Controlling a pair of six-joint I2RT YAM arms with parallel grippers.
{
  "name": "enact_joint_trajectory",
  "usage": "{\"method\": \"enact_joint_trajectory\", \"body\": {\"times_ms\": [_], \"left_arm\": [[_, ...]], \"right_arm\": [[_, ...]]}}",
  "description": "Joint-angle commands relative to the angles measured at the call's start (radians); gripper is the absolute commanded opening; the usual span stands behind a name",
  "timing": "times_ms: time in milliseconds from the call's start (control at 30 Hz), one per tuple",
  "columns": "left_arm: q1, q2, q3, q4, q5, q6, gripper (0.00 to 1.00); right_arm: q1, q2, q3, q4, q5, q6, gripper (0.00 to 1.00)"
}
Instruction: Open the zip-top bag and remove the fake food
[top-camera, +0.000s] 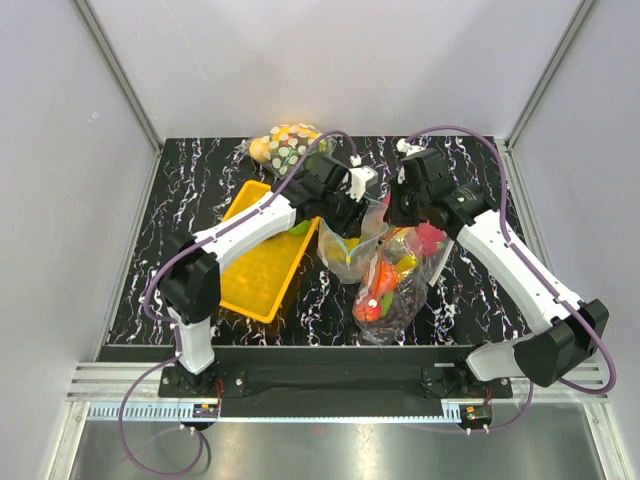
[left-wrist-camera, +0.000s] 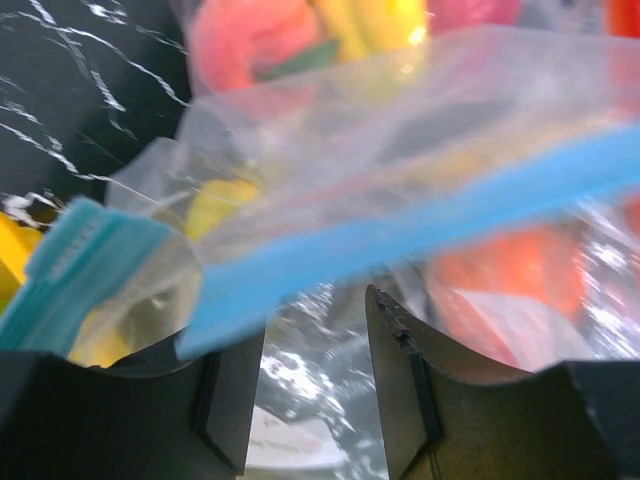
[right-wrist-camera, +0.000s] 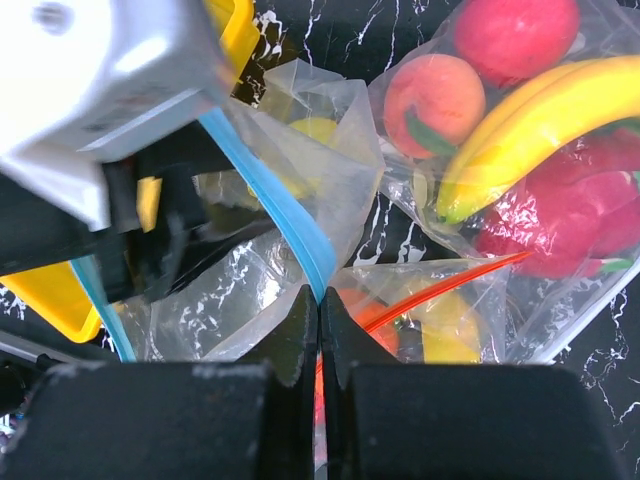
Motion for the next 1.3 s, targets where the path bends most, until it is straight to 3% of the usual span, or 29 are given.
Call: {"method": "enact_joint_trajectory", "body": {"times_ms": [0, 100, 233, 400, 600, 667, 867, 1000, 1267], "left_arm": [[-0.012, 0.038, -0.007, 0.082, -0.11, 0.053, 0.49], [-0.013, 0.063, -0.009, 0.094, -0.118, 0.058, 0.49], [-0.018, 0.033, -0.069, 0.186, -0.02, 0.047, 0.49], [-0.018, 0.104, -0.04, 0.142, 0.006, 0.059, 0.5], [-0.029, 0.052, -0.121, 0.249, 0.083, 0.046, 0.51], [-0.03, 0.079, -0.096, 0.219, 0.099, 0.047, 0.51], [-0.045, 0.026, -0.161, 0.321, 0.103, 0.029, 0.52], [-0.052, 0.09, -0.093, 0.242, 0.144, 0.03, 0.53], [-0.065, -0.002, -0.206, 0.367, 0.084, 0.029, 0.54]], "right_arm": [[-0.008, -0.01, 0.018, 0.041, -0.025, 0.006, 0.0], [-0.008, 0.001, 0.034, 0.042, -0.022, -0.001, 0.0], [-0.008, 0.03, 0.057, 0.039, -0.014, -0.011, 0.0], [-0.008, 0.052, 0.08, 0.054, -0.021, -0.009, 0.0], [-0.008, 0.072, 0.083, 0.054, -0.018, -0.017, 0.0], [-0.006, 0.079, 0.089, 0.053, -0.025, -0.021, 0.0], [-0.008, 0.102, 0.118, 0.044, -0.025, -0.034, 0.0], [-0.008, 0.11, 0.12, 0.045, -0.029, -0.035, 0.0], [-0.009, 0.111, 0.124, 0.035, -0.028, -0.046, 0.0]]}}
